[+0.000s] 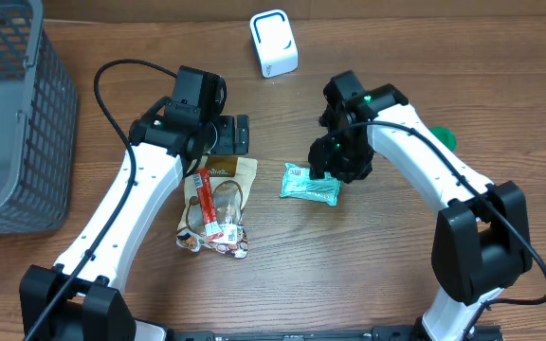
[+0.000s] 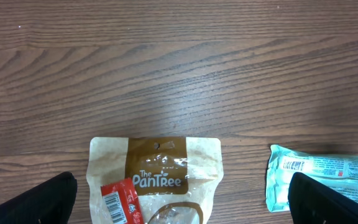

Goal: Scan the item barcode
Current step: 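Grasp the right end of the mint-green wipes pack with the right gripper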

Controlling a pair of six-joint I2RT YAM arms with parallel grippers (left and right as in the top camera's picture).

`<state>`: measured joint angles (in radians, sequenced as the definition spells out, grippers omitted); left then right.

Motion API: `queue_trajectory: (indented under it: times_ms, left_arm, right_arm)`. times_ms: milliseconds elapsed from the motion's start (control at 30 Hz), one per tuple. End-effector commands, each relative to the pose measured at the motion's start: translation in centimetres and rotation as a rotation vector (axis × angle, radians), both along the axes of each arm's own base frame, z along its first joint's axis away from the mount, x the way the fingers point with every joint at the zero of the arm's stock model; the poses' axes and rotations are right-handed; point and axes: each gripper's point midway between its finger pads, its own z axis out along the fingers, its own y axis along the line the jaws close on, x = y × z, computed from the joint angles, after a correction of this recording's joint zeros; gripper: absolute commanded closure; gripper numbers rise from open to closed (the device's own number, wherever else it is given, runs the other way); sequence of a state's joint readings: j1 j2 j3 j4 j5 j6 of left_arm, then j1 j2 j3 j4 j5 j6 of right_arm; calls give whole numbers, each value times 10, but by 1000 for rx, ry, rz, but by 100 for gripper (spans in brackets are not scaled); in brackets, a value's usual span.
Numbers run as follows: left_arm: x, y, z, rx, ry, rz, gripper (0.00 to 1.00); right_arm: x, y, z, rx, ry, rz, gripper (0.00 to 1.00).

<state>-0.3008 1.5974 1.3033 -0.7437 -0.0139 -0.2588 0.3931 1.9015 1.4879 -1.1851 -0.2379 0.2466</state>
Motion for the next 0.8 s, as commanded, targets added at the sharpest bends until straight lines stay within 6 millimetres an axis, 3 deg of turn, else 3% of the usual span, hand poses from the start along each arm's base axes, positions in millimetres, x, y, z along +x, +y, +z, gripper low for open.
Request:
queue_trajectory:
  times_ms: [0, 400, 500, 567, 600, 633, 667, 733, 767]
  left_arm:
    - [2, -2, 8, -17, -16, 5, 0]
    - [2, -2, 8, -17, -16, 5, 0]
    - [9, -11, 14, -81, -42, 18, 0]
    - [6, -29, 17, -193, -20, 2, 1]
    - [2, -38, 17, -235, 1, -27, 18]
    - [-1, -44, 17, -270, 20, -29, 49]
    - [-4, -49, 15, -310, 48, -13, 70]
    - [-14, -59, 5, -352, 122, 23, 96]
    - [-16, -62, 1, -350, 137, 22, 96]
  right_arm:
    - [-2, -20, -17, -107, 4, -71, 42]
    - [11, -40, -29, -105, -15, -134, 38]
    - [16, -46, -28, -66, -5, -172, 22]
    - [16, -45, -26, -25, 12, -190, 5]
    - [16, -45, -26, -8, 19, -197, 0]
    - [17, -45, -25, 4, 22, -202, 0]
    - [17, -46, -25, 6, 25, -206, 0]
    - [16, -45, -25, 12, 27, -205, 7]
    - [16, -45, -25, 13, 27, -207, 11]
